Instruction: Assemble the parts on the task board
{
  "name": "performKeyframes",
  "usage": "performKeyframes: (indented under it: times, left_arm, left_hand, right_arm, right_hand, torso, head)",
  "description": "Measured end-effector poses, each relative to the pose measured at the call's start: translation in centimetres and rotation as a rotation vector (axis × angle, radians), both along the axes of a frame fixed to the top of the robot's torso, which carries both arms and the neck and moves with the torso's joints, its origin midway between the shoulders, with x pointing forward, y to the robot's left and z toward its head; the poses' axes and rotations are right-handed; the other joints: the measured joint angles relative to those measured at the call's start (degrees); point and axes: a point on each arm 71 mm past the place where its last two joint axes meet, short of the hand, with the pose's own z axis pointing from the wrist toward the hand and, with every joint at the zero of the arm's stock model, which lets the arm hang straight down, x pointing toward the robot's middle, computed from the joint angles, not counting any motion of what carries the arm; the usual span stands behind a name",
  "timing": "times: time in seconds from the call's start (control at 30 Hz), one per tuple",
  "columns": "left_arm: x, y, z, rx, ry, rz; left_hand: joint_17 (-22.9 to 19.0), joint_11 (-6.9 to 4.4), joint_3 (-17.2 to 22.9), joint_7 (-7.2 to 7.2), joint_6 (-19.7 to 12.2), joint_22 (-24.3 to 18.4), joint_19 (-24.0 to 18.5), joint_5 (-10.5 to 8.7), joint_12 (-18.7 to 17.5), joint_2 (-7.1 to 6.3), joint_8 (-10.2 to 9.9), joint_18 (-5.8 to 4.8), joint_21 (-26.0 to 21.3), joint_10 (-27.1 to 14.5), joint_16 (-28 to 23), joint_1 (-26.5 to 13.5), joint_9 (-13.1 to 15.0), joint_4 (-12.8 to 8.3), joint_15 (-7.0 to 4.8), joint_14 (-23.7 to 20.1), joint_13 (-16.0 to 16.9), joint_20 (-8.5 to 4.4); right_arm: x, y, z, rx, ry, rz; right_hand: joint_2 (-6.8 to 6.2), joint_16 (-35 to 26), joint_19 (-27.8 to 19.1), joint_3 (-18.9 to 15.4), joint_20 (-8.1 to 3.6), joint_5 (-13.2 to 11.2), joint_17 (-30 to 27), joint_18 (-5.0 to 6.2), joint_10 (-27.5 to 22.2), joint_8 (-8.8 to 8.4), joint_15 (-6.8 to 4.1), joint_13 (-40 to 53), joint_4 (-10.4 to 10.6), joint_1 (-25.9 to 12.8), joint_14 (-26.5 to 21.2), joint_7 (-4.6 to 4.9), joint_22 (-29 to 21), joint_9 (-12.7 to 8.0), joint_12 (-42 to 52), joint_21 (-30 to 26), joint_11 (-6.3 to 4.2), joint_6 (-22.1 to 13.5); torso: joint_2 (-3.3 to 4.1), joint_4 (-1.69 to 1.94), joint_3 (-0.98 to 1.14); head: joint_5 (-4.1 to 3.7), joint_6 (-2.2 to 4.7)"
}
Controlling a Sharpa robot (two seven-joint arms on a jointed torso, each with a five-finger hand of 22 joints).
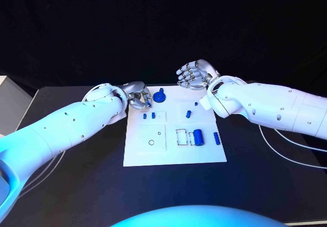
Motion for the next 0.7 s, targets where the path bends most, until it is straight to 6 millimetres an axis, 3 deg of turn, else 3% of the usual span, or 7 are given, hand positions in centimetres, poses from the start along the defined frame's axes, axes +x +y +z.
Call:
performKeyframes:
  times: [0.7]
  left_arm:
    - [-0.25,-0.35,-0.05,0.006,0.018,-0.014]
  left_hand:
    - [-0.20,0.01,0.00,0.00,0.00,-0.01,0.00,0.00,-0.31,0.00,0.00,0.00,0.00,-0.01,0.00,0.00,0.00,0.00,0.00,0.00,0.03,0.00]
  right_arm:
    - [0.00,-0.05,-0.05,0.000,0.001,-0.001]
  right_hand:
    - [0.00,0.00,0.00,0.00,0.00,-0.01,-0.10,0.00,0.00,0.00,0.00,0.00,0.00,0.00,0.00,0.00,0.00,-0.11,-0.25,0.00,0.00,0.00]
  torso:
    - [-0.05,0.03,-0.07]
  head:
    - [-0.01,-0.12]
